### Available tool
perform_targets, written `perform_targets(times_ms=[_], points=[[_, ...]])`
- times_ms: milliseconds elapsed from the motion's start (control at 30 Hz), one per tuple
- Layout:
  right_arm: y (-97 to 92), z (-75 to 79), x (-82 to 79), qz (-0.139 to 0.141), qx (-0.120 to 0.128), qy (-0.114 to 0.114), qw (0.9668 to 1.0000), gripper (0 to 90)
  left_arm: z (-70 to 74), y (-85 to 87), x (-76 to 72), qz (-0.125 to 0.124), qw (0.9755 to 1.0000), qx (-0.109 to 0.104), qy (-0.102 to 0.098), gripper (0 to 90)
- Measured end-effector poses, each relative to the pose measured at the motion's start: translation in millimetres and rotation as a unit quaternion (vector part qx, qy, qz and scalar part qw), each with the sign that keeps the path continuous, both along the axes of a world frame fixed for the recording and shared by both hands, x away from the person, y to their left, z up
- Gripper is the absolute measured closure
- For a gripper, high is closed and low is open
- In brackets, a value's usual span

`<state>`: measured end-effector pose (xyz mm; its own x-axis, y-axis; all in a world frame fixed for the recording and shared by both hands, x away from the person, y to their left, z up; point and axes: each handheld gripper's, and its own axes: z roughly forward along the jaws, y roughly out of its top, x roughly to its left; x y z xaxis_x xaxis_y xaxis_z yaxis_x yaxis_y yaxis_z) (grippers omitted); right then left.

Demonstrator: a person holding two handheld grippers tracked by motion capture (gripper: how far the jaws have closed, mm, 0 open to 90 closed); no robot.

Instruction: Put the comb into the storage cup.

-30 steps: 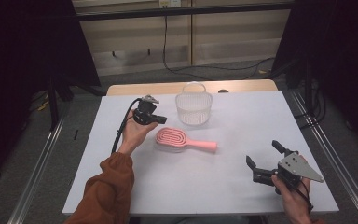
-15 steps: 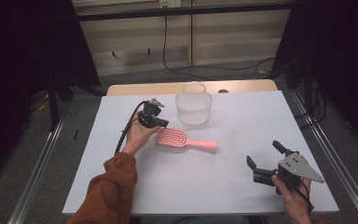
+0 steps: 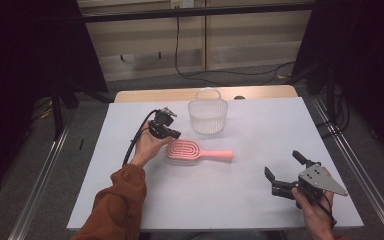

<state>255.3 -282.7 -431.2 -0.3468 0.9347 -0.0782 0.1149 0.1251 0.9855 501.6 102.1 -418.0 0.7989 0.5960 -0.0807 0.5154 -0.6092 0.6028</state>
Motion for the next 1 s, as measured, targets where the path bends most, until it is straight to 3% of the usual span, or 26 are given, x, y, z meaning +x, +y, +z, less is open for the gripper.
perform_targets(times_ms=[167,1000], points=[[0.1,-0.1,-0.2,0.000,0.000,0.001,1.0000,0.0,0.4,-3.4,-4.6,-0.008,0.9999,0.011,0.007,90.0],[0.0,0.0,-0.4,-0.001,-0.001,0.001,1.0000,0.0,-2.1,3.4,-13.9,-0.007,0.9995,0.022,0.023,90.0]])
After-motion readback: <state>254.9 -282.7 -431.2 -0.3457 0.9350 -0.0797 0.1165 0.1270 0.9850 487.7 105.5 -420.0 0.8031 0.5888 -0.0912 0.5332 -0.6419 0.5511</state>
